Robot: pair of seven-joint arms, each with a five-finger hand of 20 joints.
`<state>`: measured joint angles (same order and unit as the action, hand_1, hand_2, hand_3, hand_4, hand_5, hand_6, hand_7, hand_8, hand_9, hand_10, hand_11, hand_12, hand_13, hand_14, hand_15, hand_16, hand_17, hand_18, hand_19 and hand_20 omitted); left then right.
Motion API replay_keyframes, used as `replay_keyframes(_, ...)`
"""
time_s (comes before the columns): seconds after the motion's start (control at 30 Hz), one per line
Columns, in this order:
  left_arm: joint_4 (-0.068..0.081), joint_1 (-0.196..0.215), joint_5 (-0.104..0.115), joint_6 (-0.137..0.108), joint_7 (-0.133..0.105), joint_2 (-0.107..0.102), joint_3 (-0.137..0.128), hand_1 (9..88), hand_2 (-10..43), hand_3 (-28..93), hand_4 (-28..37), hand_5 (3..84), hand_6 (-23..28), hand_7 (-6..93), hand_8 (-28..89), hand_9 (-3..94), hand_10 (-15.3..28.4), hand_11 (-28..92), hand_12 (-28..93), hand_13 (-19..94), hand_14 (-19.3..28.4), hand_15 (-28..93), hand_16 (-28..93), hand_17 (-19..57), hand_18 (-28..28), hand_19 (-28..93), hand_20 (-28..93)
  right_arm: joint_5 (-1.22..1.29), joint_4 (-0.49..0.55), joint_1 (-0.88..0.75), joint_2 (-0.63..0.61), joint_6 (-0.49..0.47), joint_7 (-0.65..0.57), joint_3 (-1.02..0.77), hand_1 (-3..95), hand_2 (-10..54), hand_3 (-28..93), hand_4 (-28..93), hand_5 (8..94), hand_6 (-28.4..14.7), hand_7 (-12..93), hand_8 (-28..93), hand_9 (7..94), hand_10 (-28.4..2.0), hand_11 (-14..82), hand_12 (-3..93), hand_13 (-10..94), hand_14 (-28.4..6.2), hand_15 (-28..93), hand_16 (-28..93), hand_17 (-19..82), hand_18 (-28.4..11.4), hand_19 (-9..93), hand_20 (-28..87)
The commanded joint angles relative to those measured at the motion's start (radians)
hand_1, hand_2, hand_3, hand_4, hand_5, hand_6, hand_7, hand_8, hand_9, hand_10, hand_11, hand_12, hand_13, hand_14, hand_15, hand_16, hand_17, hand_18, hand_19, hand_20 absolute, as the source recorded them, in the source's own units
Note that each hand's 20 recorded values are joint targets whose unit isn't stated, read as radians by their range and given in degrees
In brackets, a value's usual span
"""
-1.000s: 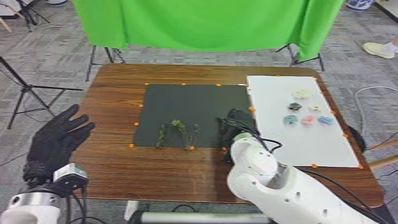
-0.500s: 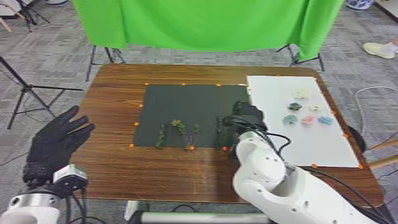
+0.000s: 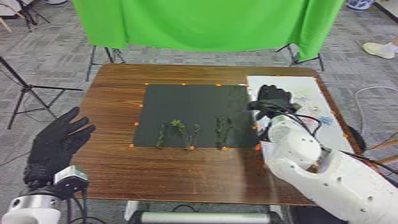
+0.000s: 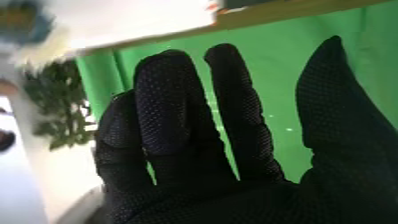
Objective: Arrange flowers
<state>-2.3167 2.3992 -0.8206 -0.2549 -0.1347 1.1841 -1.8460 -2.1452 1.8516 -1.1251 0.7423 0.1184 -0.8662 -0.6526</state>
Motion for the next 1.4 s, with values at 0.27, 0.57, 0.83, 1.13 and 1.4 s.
replay_keyframes(0.27,-0.005,0.007,0.001,-0.003,-0.010,0.000,0.005,24.4,6.0,81,-21.3,37.1,9.6,14.2,-10,34.1,19.5,26,9,25,26.1,48,-9,-10.9,23.2,56,-2,0.084,0.005,-0.199,-0.110,-0.166,-0.036,-0.302,28.4,-6.4,93,-25,55.6,-7.9,26,-16,54.0,-20.3,29.3,13.2,56,-16.0,79,8,29,-24.4,93,40)
replay_keyframes(0.57,-0.001,-0.002,0.000,0.003,-0.011,-0.002,0.004,24.4,6.0,81,-21.3,37.0,9.6,14.3,-10,34.1,19.5,26,9,25,26.2,48,-9,-11.0,23.2,56,-2,0.083,-0.004,-0.201,-0.103,-0.153,-0.032,-0.267,29.0,-7.0,93,-25,56.2,-7.5,26,-16,54.9,-20.1,28.9,13.4,57,-16.1,80,8,29,-24.4,93,42)
replay_keyframes(0.83,0.005,-0.012,-0.003,0.011,-0.001,-0.004,0.006,24.3,5.9,81,-21.2,37.0,9.6,14.2,-10,34.1,19.5,26,9,25,26.2,48,-9,-11.0,23.2,56,-2,0.091,-0.017,-0.185,-0.090,-0.157,-0.034,-0.243,29.4,-7.6,93,-26,55.6,-7.5,25,-16,54.4,-20.0,28.1,13.4,57,-16.1,80,9,29,-24.4,93,42)
replay_keyframes(1.13,0.006,-0.011,-0.003,0.013,0.002,-0.002,0.007,24.4,5.9,81,-21.3,37.0,9.6,14.2,-10,34.2,19.6,26,9,25,26.2,48,-9,-11.0,23.2,56,-1,0.087,-0.015,-0.178,-0.075,-0.174,-0.037,-0.202,29.8,-8.2,93,-26,55.0,-7.4,25,-16,54.2,-20.0,27.6,13.4,57,-16.1,80,8,29,-24.6,93,42)
replay_keyframes(1.4,0.007,-0.013,-0.001,0.010,0.000,-0.002,0.008,24.4,5.9,81,-21.3,37.1,9.6,14.2,-10,34.1,19.5,26,9,25,26.2,48,-9,-11.0,23.2,56,-1,0.070,-0.037,-0.133,-0.070,-0.160,-0.054,-0.108,32.0,-8.3,90,-27,58.9,-6.0,26,-17,58.8,-19.2,28.7,13.7,59,-15.1,79,9,29,-24.7,93,41)
